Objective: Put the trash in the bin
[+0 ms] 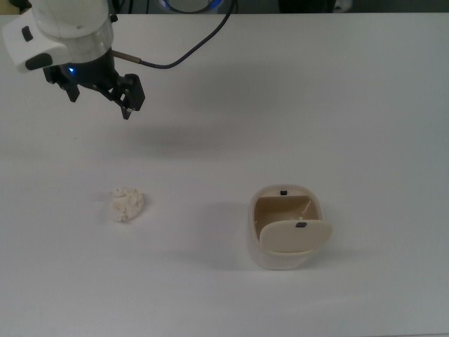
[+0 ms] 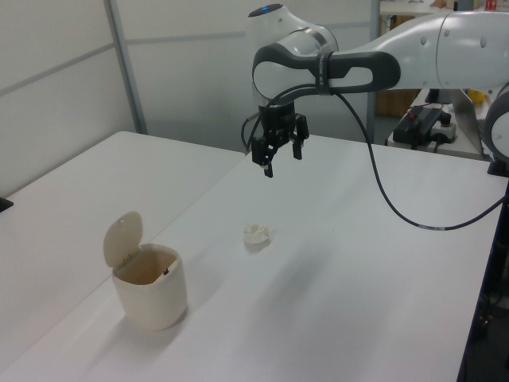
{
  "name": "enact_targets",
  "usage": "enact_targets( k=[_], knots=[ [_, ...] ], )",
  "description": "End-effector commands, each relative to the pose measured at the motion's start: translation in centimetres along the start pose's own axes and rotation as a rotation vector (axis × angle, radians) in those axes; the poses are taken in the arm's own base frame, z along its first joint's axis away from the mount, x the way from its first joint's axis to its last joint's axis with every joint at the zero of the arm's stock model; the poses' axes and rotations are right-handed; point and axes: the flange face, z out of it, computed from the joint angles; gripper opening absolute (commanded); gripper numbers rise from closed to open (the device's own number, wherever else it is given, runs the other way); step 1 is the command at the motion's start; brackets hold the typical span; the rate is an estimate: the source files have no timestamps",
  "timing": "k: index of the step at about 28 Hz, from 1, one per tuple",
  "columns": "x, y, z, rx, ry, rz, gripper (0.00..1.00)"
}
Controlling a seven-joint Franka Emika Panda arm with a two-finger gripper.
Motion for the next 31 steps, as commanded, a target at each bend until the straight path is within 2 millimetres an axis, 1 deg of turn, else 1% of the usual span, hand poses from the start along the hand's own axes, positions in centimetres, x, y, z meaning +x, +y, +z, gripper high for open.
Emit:
enact_targets(
  k=[1,3,4,6,7,10,11,12,16,23,25,28,29,31],
  knots=[
    [1.3,-0.9,0.4,0.072,0.092,0.023,1.0],
    [1.9,-1.1,1.2,0.074,0.111,0.023,1.0],
    [2.1,-1.2,2.0,0.073,0.11,0.022,1.0],
    [2.5,-1.3,2.7,0.075,0.119,0.02,1.0],
    [3.0,-1.4,3.8,0.075,0.127,0.017,1.0],
    [3.4,-1.6,5.6,0.064,0.126,0.011,1.0],
    [3.7,-1.9,6.8,0.062,0.13,0.006,1.0],
    [3.9,-2.0,7.4,0.06,0.13,0.006,1.0],
    [4.5,-3.6,10.0,0.04,0.129,-0.019,1.0],
    [4.8,-4.0,12.7,0.009,0.116,-0.039,1.0],
    [4.9,-4.1,14.0,0.003,0.106,-0.043,1.0],
    [5.2,-4.2,15.3,-0.012,0.106,-0.053,1.0],
    [5.3,-4.3,16.3,-0.027,0.105,-0.061,1.0],
    [5.3,-4.9,17.2,-0.034,0.105,-0.069,1.0]
  ],
)
